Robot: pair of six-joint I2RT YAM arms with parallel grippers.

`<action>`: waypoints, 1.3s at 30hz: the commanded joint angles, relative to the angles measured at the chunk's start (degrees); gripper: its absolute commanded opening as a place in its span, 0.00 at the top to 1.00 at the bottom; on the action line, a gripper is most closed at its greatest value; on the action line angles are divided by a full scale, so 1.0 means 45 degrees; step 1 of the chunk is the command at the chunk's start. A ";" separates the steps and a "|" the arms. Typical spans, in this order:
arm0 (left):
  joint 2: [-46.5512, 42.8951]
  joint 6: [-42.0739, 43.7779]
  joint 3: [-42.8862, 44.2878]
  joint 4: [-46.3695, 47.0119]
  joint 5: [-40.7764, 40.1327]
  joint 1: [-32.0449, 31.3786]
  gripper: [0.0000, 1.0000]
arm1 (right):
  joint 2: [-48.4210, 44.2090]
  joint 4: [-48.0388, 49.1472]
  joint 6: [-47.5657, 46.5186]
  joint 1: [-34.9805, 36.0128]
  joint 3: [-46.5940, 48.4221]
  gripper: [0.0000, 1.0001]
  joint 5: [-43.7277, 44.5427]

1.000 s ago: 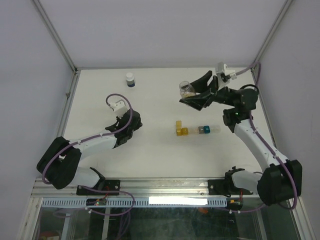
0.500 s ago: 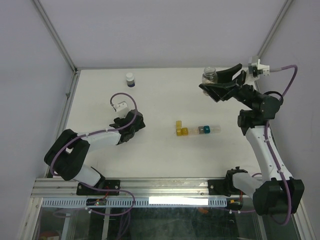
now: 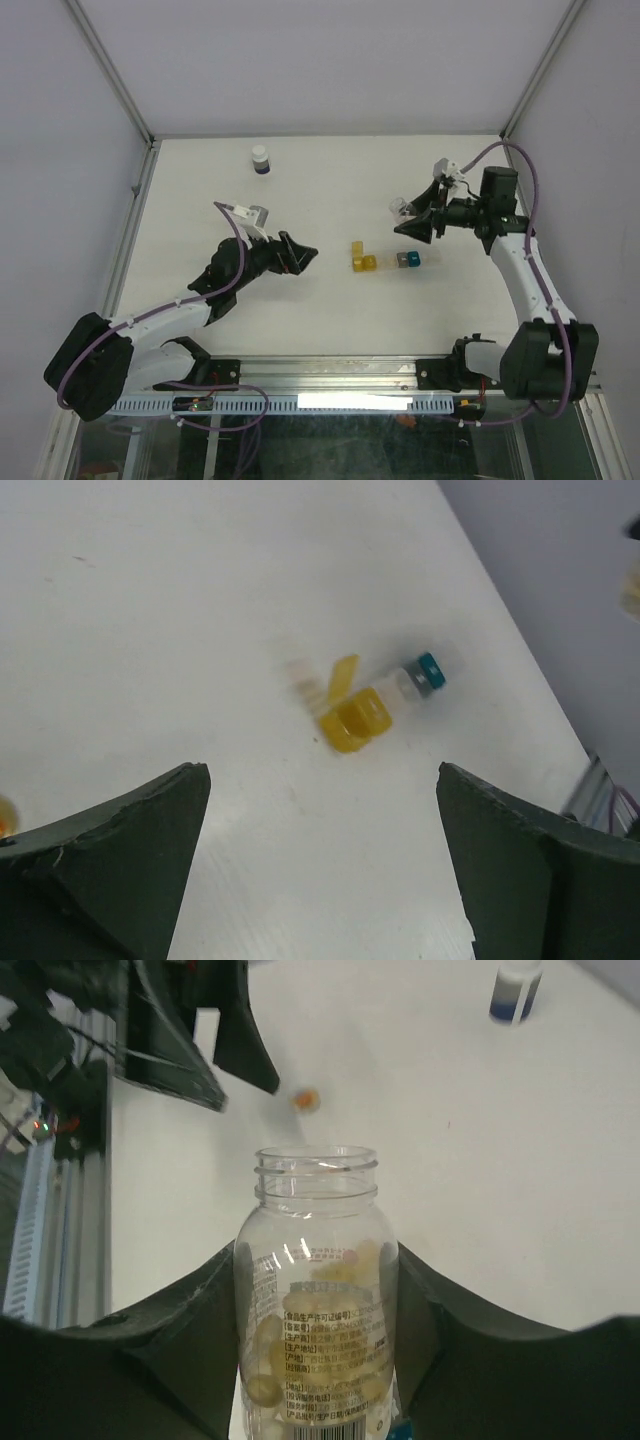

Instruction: Sort the pills into containers

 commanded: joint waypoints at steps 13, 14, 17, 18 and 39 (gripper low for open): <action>0.0851 0.1084 -0.1745 0.5804 0.4238 0.0044 0.01 | 0.3017 -0.5877 -0.8127 0.3433 -0.0093 1.00 0.6974; 0.0775 0.1181 -0.1815 0.5686 0.3974 0.0039 0.01 | 0.3202 -0.5787 -0.8104 0.3634 -0.0104 1.00 0.7343; 0.0415 0.1345 -0.1987 0.5401 0.3257 0.0041 0.01 | 0.3752 -0.5631 -0.8067 0.4188 -0.0015 1.00 0.8159; 0.0326 0.1409 -0.2011 0.5259 0.3045 0.0039 0.01 | 0.3914 -0.5598 -0.8019 0.4329 0.0060 1.00 0.8331; -0.0759 0.1968 -0.2398 0.3921 0.1316 0.0049 0.01 | 0.5962 -0.6261 -0.7532 0.5786 0.1746 1.00 1.0149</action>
